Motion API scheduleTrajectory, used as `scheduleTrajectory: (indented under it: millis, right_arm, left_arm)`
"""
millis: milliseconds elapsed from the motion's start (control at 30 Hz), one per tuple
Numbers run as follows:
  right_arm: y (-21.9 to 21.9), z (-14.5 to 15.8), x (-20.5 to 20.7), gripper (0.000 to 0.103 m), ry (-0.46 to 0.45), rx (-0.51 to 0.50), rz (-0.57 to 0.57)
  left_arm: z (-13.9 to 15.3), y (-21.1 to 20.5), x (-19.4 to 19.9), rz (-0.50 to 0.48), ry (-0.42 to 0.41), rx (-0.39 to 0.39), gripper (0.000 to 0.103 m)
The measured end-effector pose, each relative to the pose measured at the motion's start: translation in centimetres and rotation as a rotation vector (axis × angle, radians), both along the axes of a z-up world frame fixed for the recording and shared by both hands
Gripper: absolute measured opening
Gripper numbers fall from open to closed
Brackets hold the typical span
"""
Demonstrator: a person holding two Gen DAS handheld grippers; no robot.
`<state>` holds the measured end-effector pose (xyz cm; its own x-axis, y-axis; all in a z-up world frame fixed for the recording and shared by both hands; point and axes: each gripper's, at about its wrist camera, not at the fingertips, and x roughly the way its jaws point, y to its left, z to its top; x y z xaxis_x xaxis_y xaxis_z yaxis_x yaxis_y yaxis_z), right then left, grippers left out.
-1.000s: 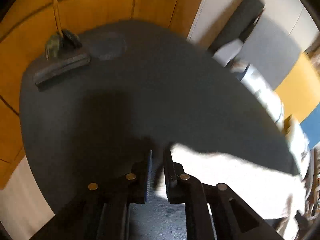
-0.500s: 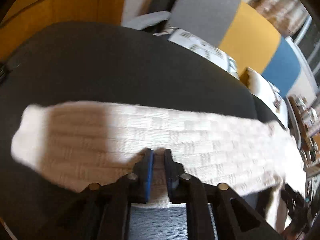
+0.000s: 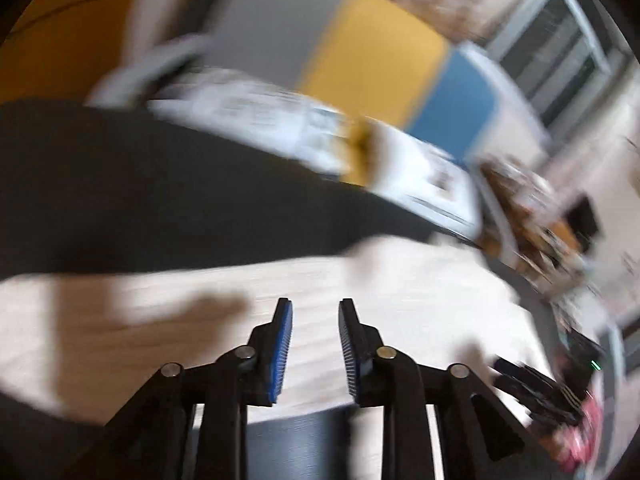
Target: Fold clothes
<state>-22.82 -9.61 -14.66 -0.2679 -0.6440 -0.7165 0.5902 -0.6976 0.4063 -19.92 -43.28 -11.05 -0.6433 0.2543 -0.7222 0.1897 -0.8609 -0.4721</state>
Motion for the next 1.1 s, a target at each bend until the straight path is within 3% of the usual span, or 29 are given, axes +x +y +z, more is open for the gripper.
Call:
scheduleTrajectory:
  millis: [67, 167, 333, 367, 433, 533, 667, 733, 800, 833, 900, 1000, 1067, 1100]
  right_arm:
    - [2.7, 0.2, -2.2, 0.064, -0.002, -0.006, -0.054]
    - [6.7, 0.4, -5.3, 0.064, -0.007, -0.016, -0.138]
    - [10.4, -2.7, -7.4, 0.064, -0.063, -0.058, -0.162]
    - [11.2, -3.0, -7.1, 0.064, -0.037, -0.108, -0.154]
    - [12.3, -3.4, -7.4, 0.064, -0.066, -0.203, -0.157]
    - [13.2, -3.8, -7.9, 0.064, -0.1, -0.271, -0.154]
    - [13.1, -3.7, -8.0, 0.065, -0.101, -0.284, -0.15]
    - [13.2, -3.7, -8.0, 0.065, -0.1, -0.286, -0.149]
    - [13.2, -3.6, -8.0, 0.066, -0.1, -0.289, -0.148]
    - [13.3, -3.6, -7.9, 0.066, -0.099, -0.289, -0.148]
    - [13.3, -3.6, -7.8, 0.066, -0.098, -0.289, -0.147]
    - [13.5, -3.5, -7.8, 0.066, -0.095, -0.285, -0.149]
    - [13.5, -3.5, -7.8, 0.066, -0.092, -0.281, -0.15]
    - [13.5, -3.5, -7.8, 0.066, -0.09, -0.277, -0.151]
  left_arm:
    - [-0.3, 3.7, -2.6, -0.077, -0.025, -0.009, 0.028]
    - [-1.7, 6.5, -11.1, -0.147, -0.066, -0.074, 0.028]
    - [-2.8, 10.6, -17.3, -0.327, -0.114, -0.121, 0.029]
    - [-3.0, 11.0, -17.9, -0.35, -0.131, -0.114, 0.029]
    - [-3.5, 11.4, -19.3, -0.391, -0.166, -0.082, 0.029]
    - [-4.2, 11.2, -21.3, -0.406, -0.196, -0.043, 0.031]
    - [-5.3, 11.9, -22.8, -0.449, -0.229, -0.042, 0.034]
    - [-5.3, 12.5, -22.8, -0.496, -0.229, 0.001, 0.034]
    - [-5.3, 13.3, -22.6, -0.526, -0.225, 0.01, 0.031]
    - [-5.2, 13.8, -22.2, -0.543, -0.212, -0.006, 0.016]
    - [-4.7, 15.1, -20.9, -0.575, -0.171, -0.065, 0.007]
    - [-3.1, 16.2, -18.1, -0.533, -0.037, -0.169, 0.005]
    - [-0.3, 15.7, -15.3, -0.452, 0.146, -0.201, 0.005]
    - [0.3, 16.1, -14.5, -0.414, 0.195, -0.282, 0.005]
